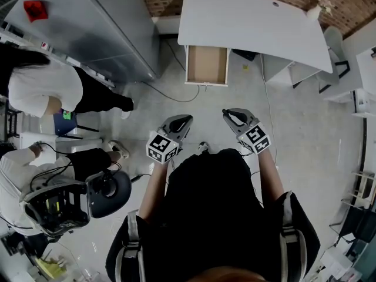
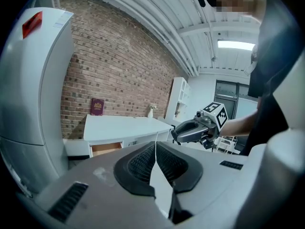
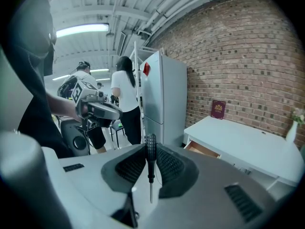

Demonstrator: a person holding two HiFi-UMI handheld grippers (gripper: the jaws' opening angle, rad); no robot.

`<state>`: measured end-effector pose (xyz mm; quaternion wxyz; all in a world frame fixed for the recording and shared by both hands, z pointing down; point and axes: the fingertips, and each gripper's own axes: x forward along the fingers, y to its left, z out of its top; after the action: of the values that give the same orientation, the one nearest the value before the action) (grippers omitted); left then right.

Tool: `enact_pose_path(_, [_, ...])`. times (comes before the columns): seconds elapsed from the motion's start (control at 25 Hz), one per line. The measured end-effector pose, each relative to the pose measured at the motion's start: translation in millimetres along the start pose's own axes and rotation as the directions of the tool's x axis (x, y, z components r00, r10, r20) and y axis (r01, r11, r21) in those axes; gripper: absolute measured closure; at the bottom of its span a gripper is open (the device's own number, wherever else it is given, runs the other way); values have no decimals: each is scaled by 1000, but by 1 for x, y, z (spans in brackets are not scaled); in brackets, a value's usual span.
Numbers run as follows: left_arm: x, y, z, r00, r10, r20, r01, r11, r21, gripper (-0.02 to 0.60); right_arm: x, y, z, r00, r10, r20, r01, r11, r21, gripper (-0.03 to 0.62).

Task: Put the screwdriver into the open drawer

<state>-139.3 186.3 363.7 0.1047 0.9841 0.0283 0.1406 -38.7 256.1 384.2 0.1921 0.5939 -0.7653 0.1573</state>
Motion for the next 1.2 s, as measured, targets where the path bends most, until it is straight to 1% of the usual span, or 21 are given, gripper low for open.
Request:
enact_pose_path(0.24, [-7,6,-4,1000,-12,3,12,1000,-12,565,2,2,0,999,-15,-29,15,1000,-6,471])
enact_pose_path(0.56, [-16,15,2,1000,2,24,-1,1000,-17,565,7,3,9,998,-8,-57,6,999,-38,471])
enact_pose_path(0.8, [-29,31,-2,998,49,37,-48,998,-44,565,29,0,22,997,31,-64,-35,997,-68,471])
enact_pose_path(1.2, [-34,52,4,992,120,46,-117,991,-59,565,58,-7,37,993,102,-51,-106,990,-93,471])
